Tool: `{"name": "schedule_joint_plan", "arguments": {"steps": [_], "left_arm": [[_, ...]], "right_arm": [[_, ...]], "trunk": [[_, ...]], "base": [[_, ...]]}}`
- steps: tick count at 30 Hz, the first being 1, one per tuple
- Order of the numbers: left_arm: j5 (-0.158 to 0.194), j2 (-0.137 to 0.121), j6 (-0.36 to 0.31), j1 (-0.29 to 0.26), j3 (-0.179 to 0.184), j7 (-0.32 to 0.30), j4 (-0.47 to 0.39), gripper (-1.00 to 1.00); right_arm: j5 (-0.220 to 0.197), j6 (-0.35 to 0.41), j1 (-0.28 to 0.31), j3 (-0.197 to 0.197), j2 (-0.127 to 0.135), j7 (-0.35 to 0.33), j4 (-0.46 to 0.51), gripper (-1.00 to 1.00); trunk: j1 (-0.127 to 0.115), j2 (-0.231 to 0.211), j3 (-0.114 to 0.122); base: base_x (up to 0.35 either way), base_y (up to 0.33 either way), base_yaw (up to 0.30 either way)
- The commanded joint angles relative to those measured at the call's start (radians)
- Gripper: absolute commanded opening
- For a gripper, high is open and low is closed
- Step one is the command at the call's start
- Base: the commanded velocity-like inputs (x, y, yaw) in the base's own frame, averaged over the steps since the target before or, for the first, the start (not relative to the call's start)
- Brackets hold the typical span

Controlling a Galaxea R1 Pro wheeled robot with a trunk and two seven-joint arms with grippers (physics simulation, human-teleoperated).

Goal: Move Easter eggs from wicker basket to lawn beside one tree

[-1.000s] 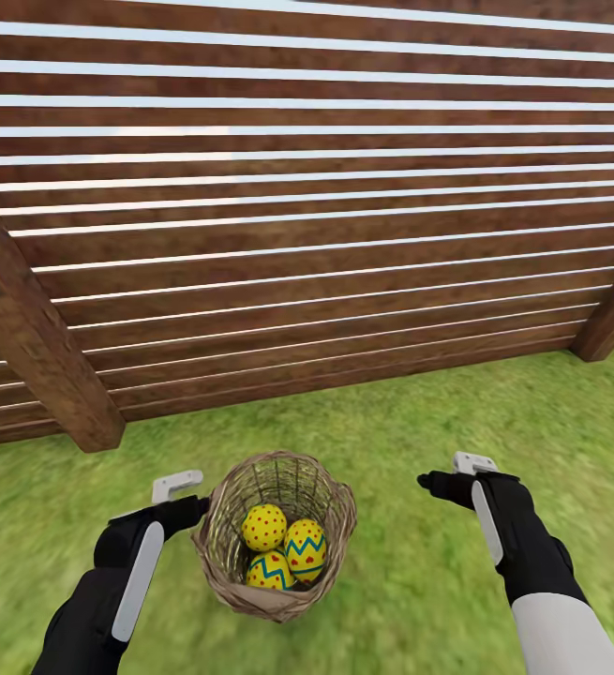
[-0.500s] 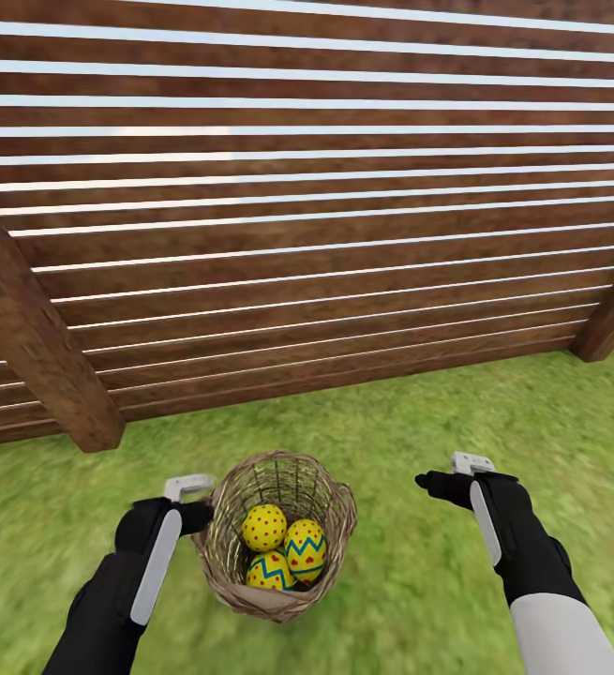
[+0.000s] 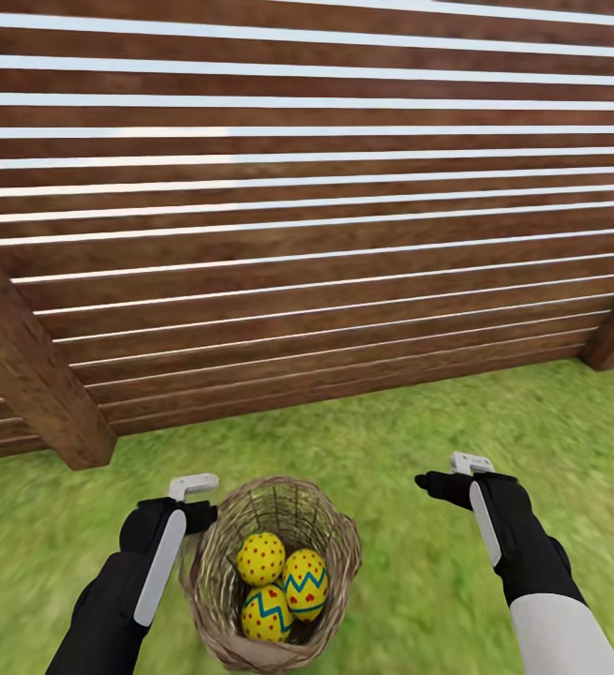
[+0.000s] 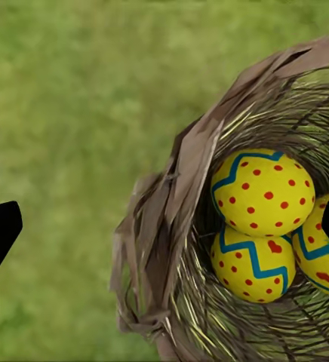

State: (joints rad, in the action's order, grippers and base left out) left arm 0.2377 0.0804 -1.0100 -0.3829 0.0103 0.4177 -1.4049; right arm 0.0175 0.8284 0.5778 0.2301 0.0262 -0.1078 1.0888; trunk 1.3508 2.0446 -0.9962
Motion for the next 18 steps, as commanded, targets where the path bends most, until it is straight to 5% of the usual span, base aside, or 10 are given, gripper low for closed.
{"name": "schedule_joint_plan", "arguments": {"steps": [1,10,18], "left_arm": [[0.010,0.000,-0.002,-0.001,0.001,0.010,-0.001,1.00],[0.011,-0.001,-0.002,-0.001,0.000,0.010,-0.001,1.00],[0.011,0.000,-0.002,-0.001,0.001,0.010,0.003,1.00]], "right_arm": [[0.002,0.005,0.001,0.002,0.000,-0.006,0.001,1.00],[0.002,0.005,0.001,0.002,0.001,-0.006,0.002,1.00],[0.001,0.005,0.001,0.003,0.004,-0.007,0.002,1.00]], "trunk": [[0.000,0.000,-0.001],[0.000,0.000,-0.001],[0.031,0.056,-0.026]], "base": [[0.045,0.000,0.000],[0.010,0.000,0.000],[0.000,0.000,0.000]]}}
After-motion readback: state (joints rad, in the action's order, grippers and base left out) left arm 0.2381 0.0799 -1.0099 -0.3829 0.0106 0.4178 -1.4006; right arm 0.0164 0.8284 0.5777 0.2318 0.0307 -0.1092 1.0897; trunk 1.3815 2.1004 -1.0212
